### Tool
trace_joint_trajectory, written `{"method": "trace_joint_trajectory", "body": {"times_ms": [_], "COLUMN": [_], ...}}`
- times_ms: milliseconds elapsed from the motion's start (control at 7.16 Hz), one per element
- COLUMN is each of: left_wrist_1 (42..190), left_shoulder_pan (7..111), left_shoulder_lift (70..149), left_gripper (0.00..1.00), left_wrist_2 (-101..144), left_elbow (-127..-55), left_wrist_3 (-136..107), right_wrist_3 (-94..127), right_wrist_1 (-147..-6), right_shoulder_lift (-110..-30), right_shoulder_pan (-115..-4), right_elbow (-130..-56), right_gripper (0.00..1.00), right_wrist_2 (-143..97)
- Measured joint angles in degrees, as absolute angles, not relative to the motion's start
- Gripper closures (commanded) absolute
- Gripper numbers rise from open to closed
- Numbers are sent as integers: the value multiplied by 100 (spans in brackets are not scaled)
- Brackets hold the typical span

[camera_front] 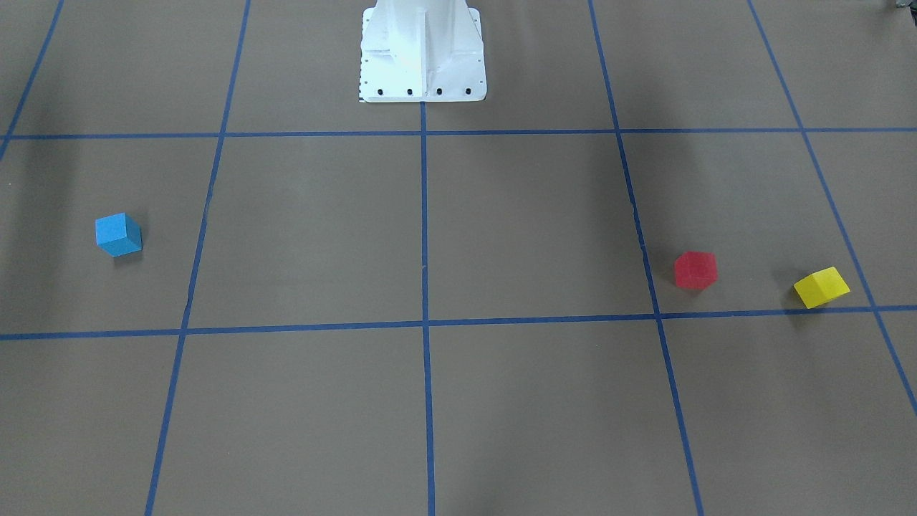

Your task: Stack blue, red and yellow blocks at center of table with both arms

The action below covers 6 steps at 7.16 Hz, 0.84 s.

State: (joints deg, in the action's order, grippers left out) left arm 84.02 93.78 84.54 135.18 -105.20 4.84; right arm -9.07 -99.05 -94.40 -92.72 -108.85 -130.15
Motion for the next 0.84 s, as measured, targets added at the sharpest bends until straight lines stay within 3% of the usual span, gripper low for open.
{"method": "trace_joint_trajectory", "body": {"times_ms": [838], "left_wrist_1": [8416], "left_shoulder_pan": [9367], "left_shoulder_lift": [8689], "left_gripper": [0], "left_wrist_2": [13502], "left_elbow": [-10826], "left_wrist_3": [483], "right_wrist_3": [-906], "right_wrist_1": [-9870], "right_shoulder_lift": [-9381], "right_shoulder_pan": [-9233], "right_elbow": [-10892], "right_gripper": [0], "right_wrist_2": [-13080]}}
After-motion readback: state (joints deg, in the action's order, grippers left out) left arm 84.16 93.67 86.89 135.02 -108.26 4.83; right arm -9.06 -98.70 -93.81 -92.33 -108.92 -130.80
